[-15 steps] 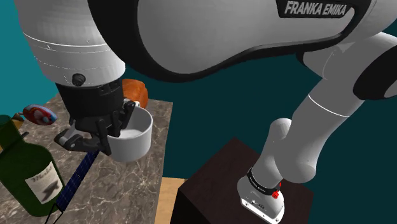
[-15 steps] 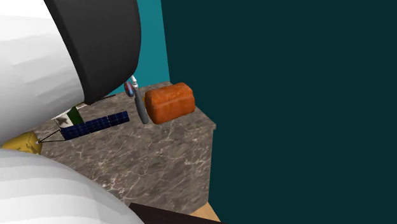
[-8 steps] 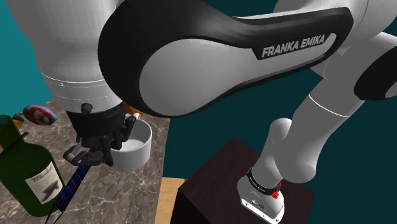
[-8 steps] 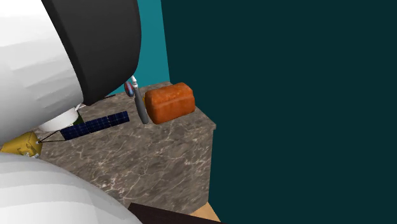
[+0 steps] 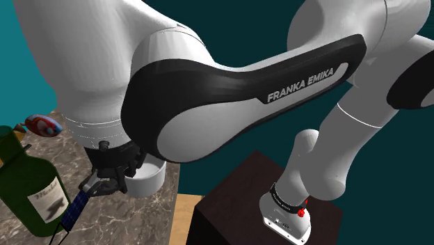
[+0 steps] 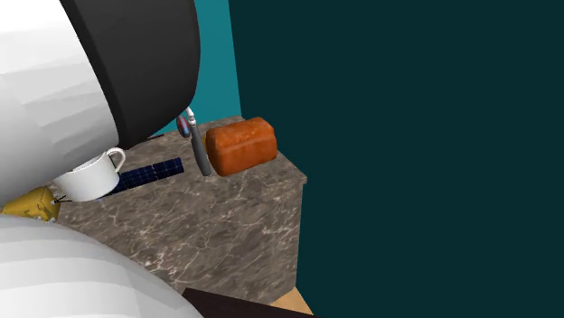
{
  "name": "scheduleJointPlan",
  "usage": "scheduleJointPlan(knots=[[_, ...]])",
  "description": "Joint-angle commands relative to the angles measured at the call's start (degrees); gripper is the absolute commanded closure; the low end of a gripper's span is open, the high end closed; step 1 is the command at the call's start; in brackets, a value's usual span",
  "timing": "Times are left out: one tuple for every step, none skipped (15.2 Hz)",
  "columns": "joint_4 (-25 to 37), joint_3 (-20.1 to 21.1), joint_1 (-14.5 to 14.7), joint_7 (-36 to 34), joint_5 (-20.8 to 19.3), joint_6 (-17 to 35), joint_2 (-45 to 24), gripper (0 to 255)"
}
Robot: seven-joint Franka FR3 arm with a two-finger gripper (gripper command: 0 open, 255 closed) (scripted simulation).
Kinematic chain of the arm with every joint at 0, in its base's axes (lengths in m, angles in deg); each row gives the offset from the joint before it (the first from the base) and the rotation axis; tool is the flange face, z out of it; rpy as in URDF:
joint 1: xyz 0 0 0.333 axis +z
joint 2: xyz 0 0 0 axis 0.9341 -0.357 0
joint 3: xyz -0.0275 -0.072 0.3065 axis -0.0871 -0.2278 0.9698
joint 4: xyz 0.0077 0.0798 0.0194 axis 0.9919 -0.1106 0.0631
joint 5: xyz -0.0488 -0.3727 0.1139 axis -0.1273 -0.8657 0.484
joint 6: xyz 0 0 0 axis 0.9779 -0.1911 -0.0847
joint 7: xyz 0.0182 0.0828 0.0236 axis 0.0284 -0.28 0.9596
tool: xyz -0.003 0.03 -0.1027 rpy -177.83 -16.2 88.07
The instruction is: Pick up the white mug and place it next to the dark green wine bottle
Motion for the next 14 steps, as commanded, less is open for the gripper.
scheduleJointPlan(knots=[[-1.39,0.03,0.02,-0.16,-0.12,1.57,-0.18,255],[-2.02,0.06,0.03,-0.26,-0.2,2.33,-0.32,255],[-2.65,0.08,0.04,-0.36,-0.29,3.07,-0.47,255],[-3.25,0.1,0.05,-0.47,-0.4,3.82,-0.64,255],[-3.85,0.12,0.07,-0.58,-0.51,4.57,-0.82,255],[-4.43,0.15,0.08,-0.71,-0.63,5.31,-1.01,255],[-5.0,0.17,0.09,-0.83,-0.76,6.06,-1.22,255],[-5.56,0.2,0.11,-0.97,-0.9,6.8,-1.44,255],[-6.1,0.22,0.12,-1.11,-1.05,7.54,-1.68,255],[-6.63,0.24,0.13,-1.26,-1.21,8.28,-1.93,255],[-7.15,0.26,0.15,-1.42,-1.38,9.02,-2.19,255],[-7.66,0.28,0.16,-1.58,-1.56,9.75,-2.46,255],[-8.15,0.3,0.18,-1.75,-1.75,10.49,-2.75,255],[-8.63,0.32,0.2,-1.93,-1.96,11.22,-3.06,255]])
